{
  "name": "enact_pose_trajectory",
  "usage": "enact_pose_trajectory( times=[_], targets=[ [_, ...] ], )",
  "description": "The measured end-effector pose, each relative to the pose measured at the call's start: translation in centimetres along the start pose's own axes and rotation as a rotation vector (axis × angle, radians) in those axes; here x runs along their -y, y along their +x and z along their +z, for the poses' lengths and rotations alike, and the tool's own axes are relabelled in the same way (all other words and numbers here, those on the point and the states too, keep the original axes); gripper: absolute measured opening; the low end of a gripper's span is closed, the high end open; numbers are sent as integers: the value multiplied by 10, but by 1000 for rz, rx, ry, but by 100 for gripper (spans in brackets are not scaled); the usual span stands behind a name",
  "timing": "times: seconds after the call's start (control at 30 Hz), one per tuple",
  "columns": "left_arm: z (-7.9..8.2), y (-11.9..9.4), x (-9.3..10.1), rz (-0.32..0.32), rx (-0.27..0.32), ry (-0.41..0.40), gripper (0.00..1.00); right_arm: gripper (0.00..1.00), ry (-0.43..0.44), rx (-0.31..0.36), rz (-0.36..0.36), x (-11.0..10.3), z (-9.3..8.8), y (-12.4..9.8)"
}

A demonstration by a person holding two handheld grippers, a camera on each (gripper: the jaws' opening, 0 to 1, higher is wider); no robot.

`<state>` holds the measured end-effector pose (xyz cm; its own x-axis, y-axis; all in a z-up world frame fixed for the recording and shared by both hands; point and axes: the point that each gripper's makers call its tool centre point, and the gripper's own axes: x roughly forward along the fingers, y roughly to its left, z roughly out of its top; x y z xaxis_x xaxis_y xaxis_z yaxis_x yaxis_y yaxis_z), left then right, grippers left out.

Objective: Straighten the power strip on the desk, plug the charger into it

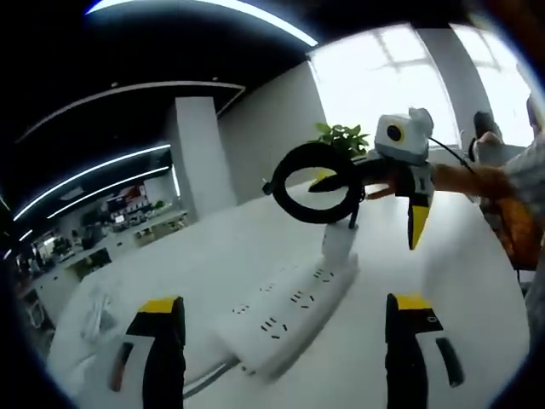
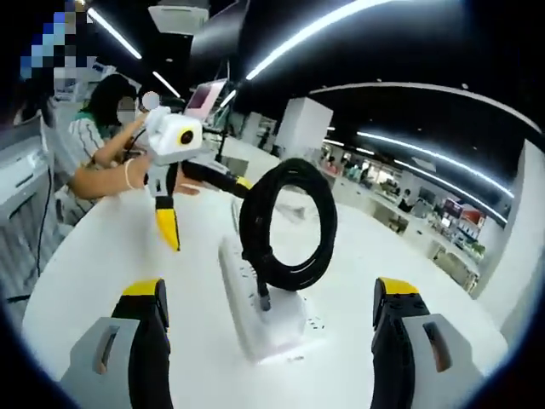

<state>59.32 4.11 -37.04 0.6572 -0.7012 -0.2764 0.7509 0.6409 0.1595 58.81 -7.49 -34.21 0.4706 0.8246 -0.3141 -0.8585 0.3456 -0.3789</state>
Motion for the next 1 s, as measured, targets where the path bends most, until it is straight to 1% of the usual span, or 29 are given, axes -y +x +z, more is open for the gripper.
enact_pose_trajectory(
  times=[0.07,0.1,0.17,0.23,0.3,0.37,0.43,0.47,0.5,0.57,0.63,0.67,0.77,0.9,1.0],
  targets=[
    [-1,-2,1,-11,1,-8,99,99,-16,-26,21,-2,-1,3],
    [-1,-2,2,-18,2,-13,99,97,-21,-52,33,-3,-3,5],
    [-1,-3,2,-24,6,-27,99,90,-27,-65,38,-2,-3,8],
    [-3,-3,1,-24,4,-39,99,90,-23,-79,75,-7,-2,9],
    [-5,-3,-1,-21,-2,-49,99,91,-21,-109,91,-8,-3,11],
    [-7,-4,-3,-19,-8,-53,99,89,-35,-118,101,-9,-2,12],
    [-6,-5,-3,-16,-5,-64,99,87,-46,-134,110,-9,-3,13],
    [-6,-5,-3,-16,-2,-68,99,86,-50,-157,123,-11,-6,14],
    [-6,-5,-3,-18,0,-71,99,84,-43,-182,132,-11,-9,15],
    [-6,-4,-3,-18,0,-76,99,82,-35,-200,150,-13,-11,17],
    [-7,-4,-2,-21,-3,-73,99,78,-27,-218,155,-13,-13,19],
    [-7,-3,-2,-21,-7,-73,99,75,-29,-226,154,-13,-14,20],
    [-9,-2,-2,-21,-15,-74,99,69,-44,-253,149,-8,-16,21],
    [-11,-1,-1,-27,-20,-81,99,67,-82,-312,161,-6,-22,21],
    [-11,1,2,-35,-19,-84,99,61,-108,-349,164,-6,-25,21]
  ],
)
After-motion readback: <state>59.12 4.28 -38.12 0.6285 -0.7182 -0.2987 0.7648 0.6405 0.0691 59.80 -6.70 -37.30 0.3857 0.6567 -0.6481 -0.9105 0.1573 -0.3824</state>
